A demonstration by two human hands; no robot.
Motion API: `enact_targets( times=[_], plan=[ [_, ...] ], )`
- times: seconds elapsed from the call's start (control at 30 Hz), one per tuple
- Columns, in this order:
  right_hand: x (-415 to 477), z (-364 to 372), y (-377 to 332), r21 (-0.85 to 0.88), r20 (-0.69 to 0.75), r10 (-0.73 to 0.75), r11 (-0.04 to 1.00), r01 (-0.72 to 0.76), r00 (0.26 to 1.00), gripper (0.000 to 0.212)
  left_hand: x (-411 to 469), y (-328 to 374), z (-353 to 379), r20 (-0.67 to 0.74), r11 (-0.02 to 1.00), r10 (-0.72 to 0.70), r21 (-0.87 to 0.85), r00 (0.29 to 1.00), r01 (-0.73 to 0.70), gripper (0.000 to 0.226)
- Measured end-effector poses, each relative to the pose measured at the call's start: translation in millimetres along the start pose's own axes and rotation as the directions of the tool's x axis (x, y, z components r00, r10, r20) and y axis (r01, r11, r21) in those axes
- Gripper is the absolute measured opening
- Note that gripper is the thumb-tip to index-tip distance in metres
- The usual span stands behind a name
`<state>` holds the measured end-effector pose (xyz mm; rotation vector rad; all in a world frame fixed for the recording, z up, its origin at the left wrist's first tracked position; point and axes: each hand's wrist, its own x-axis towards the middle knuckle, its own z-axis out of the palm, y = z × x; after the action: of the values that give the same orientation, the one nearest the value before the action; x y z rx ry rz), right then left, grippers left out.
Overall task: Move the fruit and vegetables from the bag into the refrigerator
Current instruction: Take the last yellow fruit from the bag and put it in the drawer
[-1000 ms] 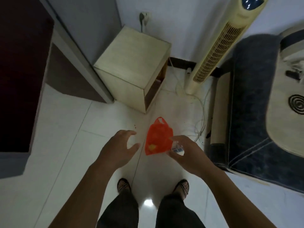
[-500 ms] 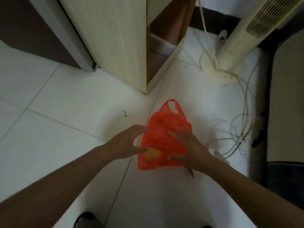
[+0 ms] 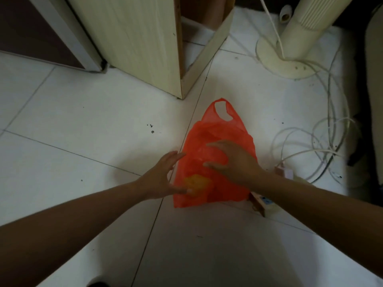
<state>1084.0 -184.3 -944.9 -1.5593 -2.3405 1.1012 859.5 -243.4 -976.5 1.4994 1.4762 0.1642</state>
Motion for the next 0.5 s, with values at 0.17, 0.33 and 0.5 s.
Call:
enact_targets(
  times=[0.17, 0.33, 0.5],
  plan=[
    [14, 14, 0, -0.072, 0.06, -0.077, 0.994, 0.081, 0.995, 0.059, 10, -14, 13, 0.062, 0.997, 0.062, 0.041, 0.996, -0.065, 0.118],
    [-3, 22, 10, -0.081, 0.191, 0.015, 0.997, 0.0, 0.981, 0.059, 1, -10, 16, 0.086, 0.992, -0.036, -0.121, 0.996, 0.046, 0.104],
    [-13, 21, 22, -0.135, 0.234, 0.05, 0.991, -0.019, 0.971, 0.057, -3, -8, 17, 0.167, 0.983, -0.083, -0.146, 0.982, 0.108, 0.097]
  ],
)
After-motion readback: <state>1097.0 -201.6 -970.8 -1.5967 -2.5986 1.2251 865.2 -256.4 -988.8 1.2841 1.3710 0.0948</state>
